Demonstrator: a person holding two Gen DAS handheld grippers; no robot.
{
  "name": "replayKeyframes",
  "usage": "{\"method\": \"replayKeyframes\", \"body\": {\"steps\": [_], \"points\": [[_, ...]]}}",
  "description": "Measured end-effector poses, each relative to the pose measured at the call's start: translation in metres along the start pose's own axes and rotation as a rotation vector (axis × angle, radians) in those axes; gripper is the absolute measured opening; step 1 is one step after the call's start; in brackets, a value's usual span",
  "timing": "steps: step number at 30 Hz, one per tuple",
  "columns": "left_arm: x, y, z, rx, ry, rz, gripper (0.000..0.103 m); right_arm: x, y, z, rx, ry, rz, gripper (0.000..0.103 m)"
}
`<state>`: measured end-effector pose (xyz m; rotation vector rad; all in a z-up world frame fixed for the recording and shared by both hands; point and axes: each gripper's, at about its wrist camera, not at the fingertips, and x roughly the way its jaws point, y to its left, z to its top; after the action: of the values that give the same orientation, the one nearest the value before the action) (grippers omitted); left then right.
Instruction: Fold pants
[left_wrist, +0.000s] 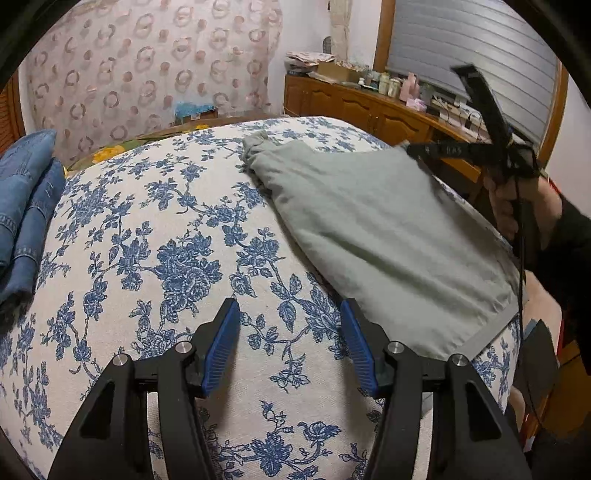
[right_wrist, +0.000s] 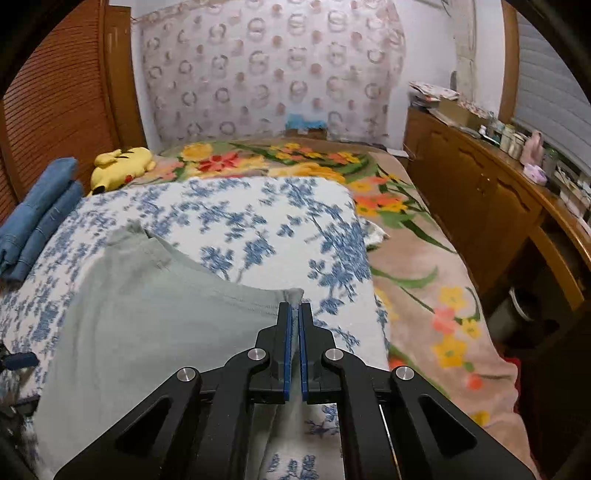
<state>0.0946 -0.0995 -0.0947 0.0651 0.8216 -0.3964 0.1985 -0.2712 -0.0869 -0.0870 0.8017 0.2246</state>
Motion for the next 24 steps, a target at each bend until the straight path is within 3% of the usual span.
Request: {"method": "replayKeyframes", "body": {"steps": [8,9,11,12,13,24], "points": [[-0.009,0.003,-0.002,-0.013,-0.023,-0.010,0.058,-0.007,0.003,-0.002,0.012,0.005,0.017,0.003],[-0.012,0.004,-0.003,-0.015,-0.025,-0.008,0.058,-0.010,0.002,-0.005,0.010,0.001,0.021,0.007],[-0.018,0.005,-0.006,-0.016,-0.029,-0.009,0.058,-0.022,0.003,-0.013,0.001,-0.010,0.018,0.023],[-0.021,0.005,-0.009,-0.014,-0.031,-0.010,0.058,-0.029,0.004,-0.019,0.000,-0.016,0.022,0.036],[-0.026,0.005,-0.011,-0.008,-0.035,-0.009,0.058,-0.037,0.005,-0.025,0.000,-0.025,0.034,0.041],[-0.056,-0.016,-0.031,0.055,-0.057,-0.057,0.058,-0.119,0.029,-0.104,-0.014,-0.032,0.085,0.041]]}}
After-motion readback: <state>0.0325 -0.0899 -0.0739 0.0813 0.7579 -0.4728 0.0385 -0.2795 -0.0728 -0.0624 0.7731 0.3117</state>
